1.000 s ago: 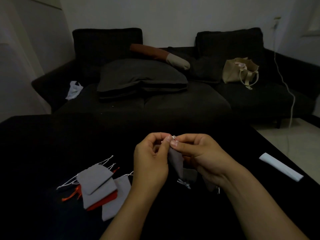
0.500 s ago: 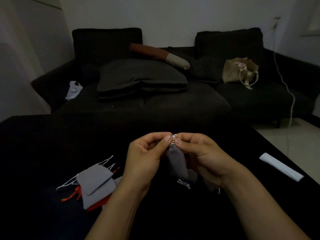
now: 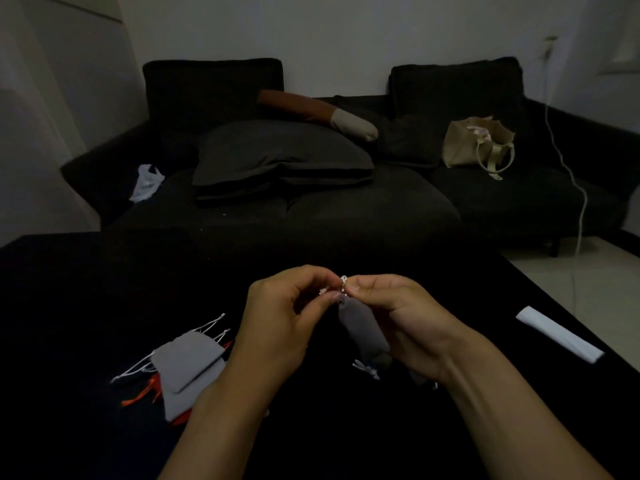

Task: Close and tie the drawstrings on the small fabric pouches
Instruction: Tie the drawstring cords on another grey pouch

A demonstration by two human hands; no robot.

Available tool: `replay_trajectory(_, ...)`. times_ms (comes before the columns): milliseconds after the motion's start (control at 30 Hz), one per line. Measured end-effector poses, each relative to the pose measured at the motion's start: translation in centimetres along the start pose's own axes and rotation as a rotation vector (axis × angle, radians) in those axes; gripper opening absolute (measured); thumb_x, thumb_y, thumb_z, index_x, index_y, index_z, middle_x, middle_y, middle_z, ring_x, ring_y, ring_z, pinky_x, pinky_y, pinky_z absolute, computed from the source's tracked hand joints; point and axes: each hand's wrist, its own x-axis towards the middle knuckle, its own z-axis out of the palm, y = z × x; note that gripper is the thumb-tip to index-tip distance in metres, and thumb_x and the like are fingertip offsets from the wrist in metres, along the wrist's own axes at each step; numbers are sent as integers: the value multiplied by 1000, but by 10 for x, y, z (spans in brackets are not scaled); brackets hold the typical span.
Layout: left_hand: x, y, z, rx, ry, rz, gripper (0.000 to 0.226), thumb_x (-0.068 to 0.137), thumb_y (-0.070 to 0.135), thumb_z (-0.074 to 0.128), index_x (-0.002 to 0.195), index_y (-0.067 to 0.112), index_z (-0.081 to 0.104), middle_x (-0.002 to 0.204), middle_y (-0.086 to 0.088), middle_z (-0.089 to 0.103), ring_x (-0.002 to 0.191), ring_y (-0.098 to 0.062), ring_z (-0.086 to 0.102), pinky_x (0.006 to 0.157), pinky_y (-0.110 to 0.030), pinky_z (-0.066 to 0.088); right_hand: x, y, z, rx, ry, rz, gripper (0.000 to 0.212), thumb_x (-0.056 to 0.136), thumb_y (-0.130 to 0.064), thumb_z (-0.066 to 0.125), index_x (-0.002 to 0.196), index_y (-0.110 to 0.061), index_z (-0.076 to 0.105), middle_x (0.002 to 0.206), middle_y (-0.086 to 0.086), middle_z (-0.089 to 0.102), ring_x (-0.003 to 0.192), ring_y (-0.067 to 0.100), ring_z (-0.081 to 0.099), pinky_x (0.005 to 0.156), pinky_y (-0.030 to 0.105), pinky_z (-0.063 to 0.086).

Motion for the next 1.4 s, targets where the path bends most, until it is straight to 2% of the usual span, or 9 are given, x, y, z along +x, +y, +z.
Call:
replay_trajectory(133, 1, -2, 0, 63, -18, 62, 19, 81, 10, 76, 94, 25, 73, 89, 15, 71, 86, 3, 67, 76, -13, 53, 1, 0, 2, 5, 34, 20, 29, 93, -29, 59, 85, -4, 73, 76, 10, 67, 68, 14, 64, 64, 24, 52)
replay_trajectory(267, 1, -2, 0, 127, -64, 95, 16, 81, 14, 77, 90, 26, 71, 87, 16, 69, 83, 4, 65, 74, -8, 48, 2, 2, 3, -16, 61, 68, 37, 94, -25, 59, 106, 9, 67, 97, 22, 64, 85, 26, 62, 78, 33, 50)
replay_trajectory(333, 1, -2, -1, 134, -84, 112, 12, 82, 15, 77, 89, 23, 72, 83, 16, 69, 78, 3, 65, 69, -9, 47, 3, 2, 3, -15, 86, 58, 33, 90, -20, 61, 109, 6, 65, 100, 24, 58, 85, 26, 59, 79, 34, 47)
replay_trajectory(467, 0, -1, -2, 141, -142, 82, 11, 84, 16, 74, 90, 24, 71, 82, 15, 69, 77, 0, 65, 66, -17, 51, 4, 1, 5, -64, 114, 18, 28, 78, -19, 66, 98, 1, 66, 93, 20, 56, 78, 21, 56, 74, 32, 45)
replay_trajectory(567, 0, 0, -2, 119, -130, 48, 16, 84, 16, 73, 90, 30, 68, 84, 16, 69, 79, 1, 66, 67, -15, 52, 4, 0, 6, -50, 127, -4, 16, 89, -14, 60, 91, 1, 67, 87, 19, 56, 74, 20, 56, 72, 30, 45)
replay_trajectory(900, 0, 0, 5, 222, -130, 83, 13, 91, 25, 64, 102, 32, 62, 94, 15, 65, 84, 3, 62, 71, -15, 50, 2, -5, 12, -67, 169, -48, 24, 93, -12, 57, 75, -2, 69, 70, 10, 65, 66, 15, 62, 65, 25, 51)
replay_trajectory(1033, -1, 0, 8, 185, -149, 29, 9, 94, 29, 57, 98, 37, 55, 91, 16, 63, 82, 4, 60, 68, -12, 45, 2, -7, 12, -90, 193, -45, 26, 92, -14, 60, 70, -7, 71, 69, 8, 65, 68, 15, 61, 69, 28, 49)
replay_trajectory(1167, -2, -1, 11, 141, -165, -66, 16, 97, 29, 53, 91, 42, 46, 85, 13, 60, 77, 4, 58, 61, -11, 41, -2, -9, 16, -145, 227, -70, 18, 92, -17, 62, 81, -5, 70, 70, 7, 64, 64, 12, 60, 60, 22, 50)
replay_trajectory(1400, -1, -3, 7, 9, -171, -155, 7, 97, 27, 53, 94, 33, 50, 80, 4, 61, 64, -2, 57, 54, -17, 43, -1, -5, 17, -261, 349, -181, 22, 96, -19, 60, 78, -8, 67, 65, 5, 61, 58, 10, 58, 52, 23, 48)
